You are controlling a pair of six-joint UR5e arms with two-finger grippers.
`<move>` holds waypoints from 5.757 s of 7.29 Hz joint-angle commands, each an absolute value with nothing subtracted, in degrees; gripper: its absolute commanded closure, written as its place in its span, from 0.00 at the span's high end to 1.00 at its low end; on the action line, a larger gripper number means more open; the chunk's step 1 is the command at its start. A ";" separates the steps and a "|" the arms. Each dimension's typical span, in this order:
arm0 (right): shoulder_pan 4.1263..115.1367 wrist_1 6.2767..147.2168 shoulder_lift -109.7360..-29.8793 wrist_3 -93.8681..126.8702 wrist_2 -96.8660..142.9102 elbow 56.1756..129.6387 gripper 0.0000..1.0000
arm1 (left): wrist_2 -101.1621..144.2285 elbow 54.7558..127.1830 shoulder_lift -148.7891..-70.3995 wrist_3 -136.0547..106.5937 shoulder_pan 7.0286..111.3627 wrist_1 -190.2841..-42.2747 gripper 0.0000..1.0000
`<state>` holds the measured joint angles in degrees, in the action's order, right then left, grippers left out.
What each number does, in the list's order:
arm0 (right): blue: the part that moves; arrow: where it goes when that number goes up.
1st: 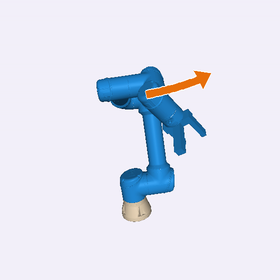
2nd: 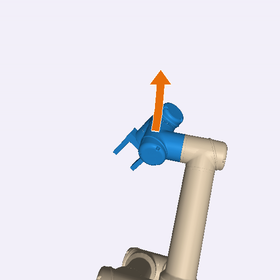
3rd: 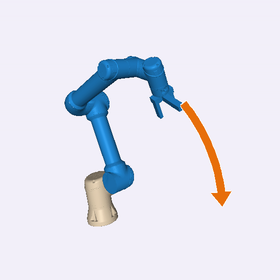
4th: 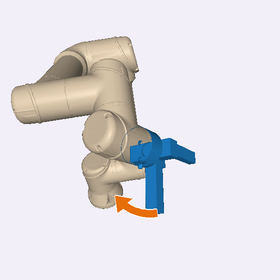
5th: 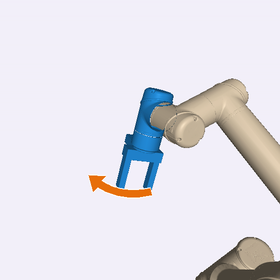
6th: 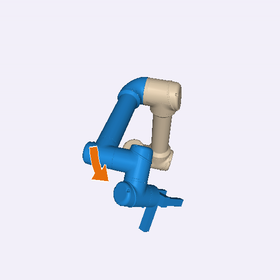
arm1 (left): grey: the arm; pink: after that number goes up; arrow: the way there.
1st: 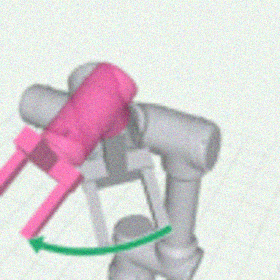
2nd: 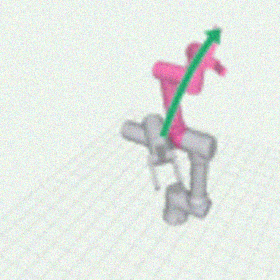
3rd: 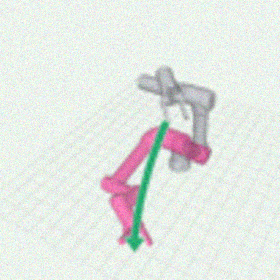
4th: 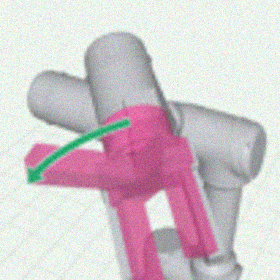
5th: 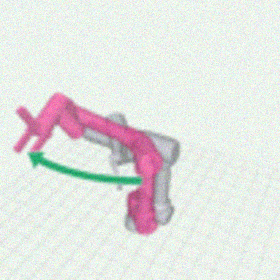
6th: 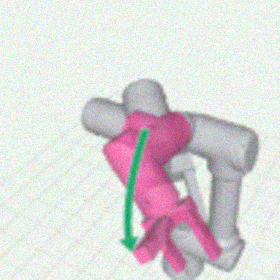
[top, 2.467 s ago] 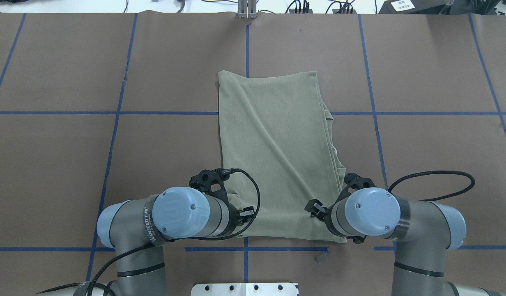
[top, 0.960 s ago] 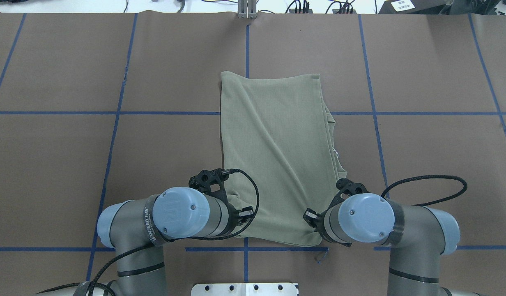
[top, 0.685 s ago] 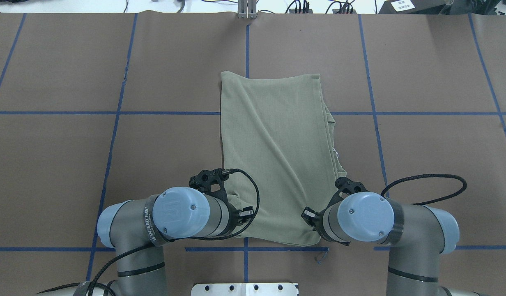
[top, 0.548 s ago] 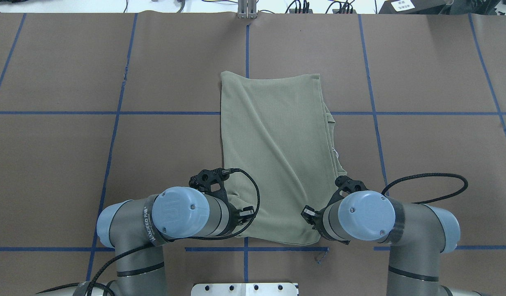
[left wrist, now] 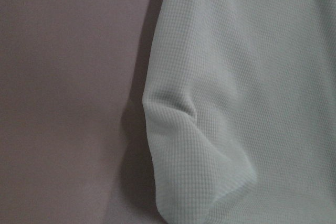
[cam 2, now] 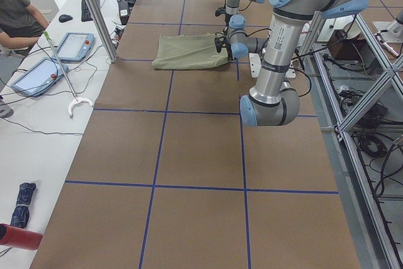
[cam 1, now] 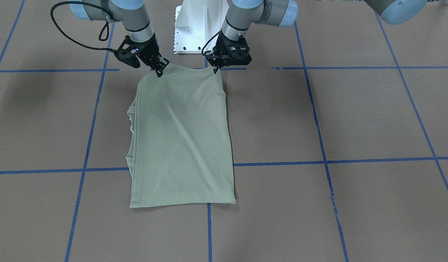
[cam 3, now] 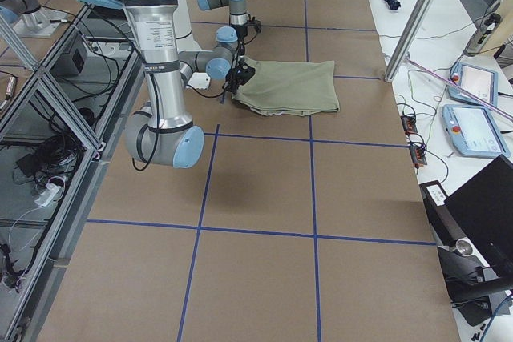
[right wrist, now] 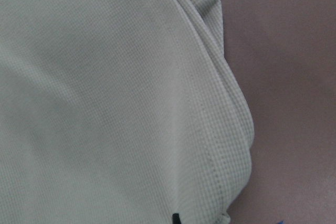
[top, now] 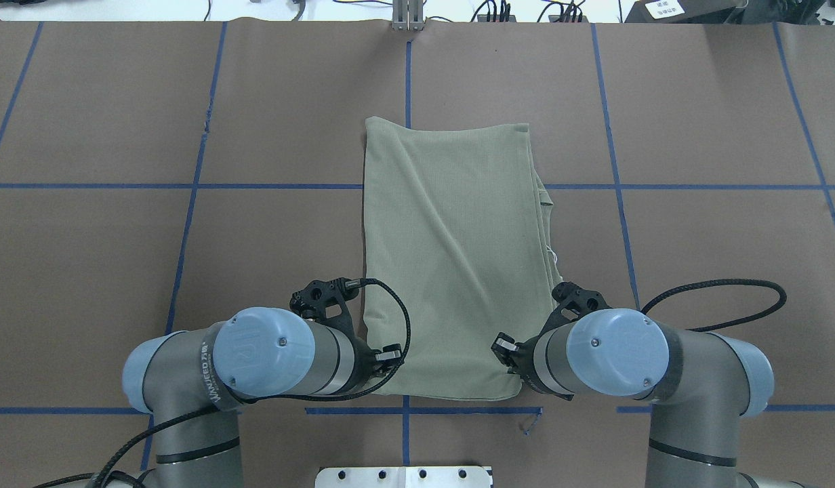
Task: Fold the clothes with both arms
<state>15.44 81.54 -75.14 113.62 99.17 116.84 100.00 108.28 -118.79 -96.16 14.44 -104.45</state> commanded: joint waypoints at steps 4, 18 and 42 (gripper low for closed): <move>12.66 81.47 -73.65 113.47 107.65 125.40 0.00 | 100.99 125.81 -114.89 -96.24 11.00 -88.80 0.00; 33.56 81.04 -60.04 107.23 108.28 101.11 0.00 | 101.25 96.19 -128.56 -91.58 30.39 -107.05 0.00; 41.73 84.11 -42.63 49.59 105.98 69.79 1.00 | 111.00 103.45 -116.89 -67.85 45.88 -104.50 1.00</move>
<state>39.11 84.26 -42.65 51.89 104.40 70.41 110.94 103.44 -116.84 -67.79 46.01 -104.57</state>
